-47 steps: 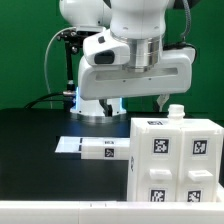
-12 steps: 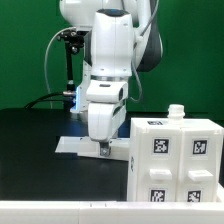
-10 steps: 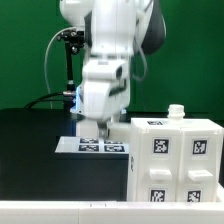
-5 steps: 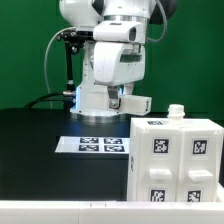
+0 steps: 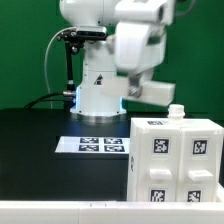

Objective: Assemble cabinet

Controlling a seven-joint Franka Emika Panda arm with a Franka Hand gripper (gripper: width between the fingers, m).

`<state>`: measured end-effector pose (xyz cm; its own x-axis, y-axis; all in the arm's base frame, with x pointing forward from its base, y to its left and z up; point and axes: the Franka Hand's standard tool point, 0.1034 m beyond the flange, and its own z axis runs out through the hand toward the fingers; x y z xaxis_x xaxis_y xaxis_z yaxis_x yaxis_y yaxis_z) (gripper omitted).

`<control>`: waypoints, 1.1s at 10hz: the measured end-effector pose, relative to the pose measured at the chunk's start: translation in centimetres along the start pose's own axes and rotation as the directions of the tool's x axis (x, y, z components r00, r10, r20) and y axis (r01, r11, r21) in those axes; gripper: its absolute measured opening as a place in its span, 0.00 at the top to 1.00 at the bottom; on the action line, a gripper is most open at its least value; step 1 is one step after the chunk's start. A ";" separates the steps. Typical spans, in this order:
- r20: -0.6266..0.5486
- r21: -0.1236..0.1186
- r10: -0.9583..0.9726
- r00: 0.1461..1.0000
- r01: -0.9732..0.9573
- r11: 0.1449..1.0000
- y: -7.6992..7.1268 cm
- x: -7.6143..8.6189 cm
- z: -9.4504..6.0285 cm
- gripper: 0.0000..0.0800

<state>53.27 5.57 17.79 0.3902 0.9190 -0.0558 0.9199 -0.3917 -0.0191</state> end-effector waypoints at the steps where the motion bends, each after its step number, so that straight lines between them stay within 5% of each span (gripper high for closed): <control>1: -0.017 -0.032 -0.009 1.000 0.008 0.999 1.7 1.5 -1.4 0.32; 5: -0.033 -0.019 -0.025 0.999 0.025 1.000 1.8 1.6 -0.9 0.32; 7: -0.105 0.017 -0.001 0.994 0.003 1.000 4.2 3.4 -1.3 0.32; 9: -0.148 -0.010 0.014 0.989 -0.015 1.000 7.1 3.9 -3.1 0.32; 11: -0.142 -0.006 0.018 0.990 -0.019 1.000 6.9 3.7 -2.6 0.32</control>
Offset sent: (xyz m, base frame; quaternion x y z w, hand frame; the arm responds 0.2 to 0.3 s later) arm 0.0000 0.0000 0.0000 0.0000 0.0000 0.0000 1.0000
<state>61.15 6.36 20.06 0.4080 0.9089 0.0860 0.9127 -0.4085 -0.0125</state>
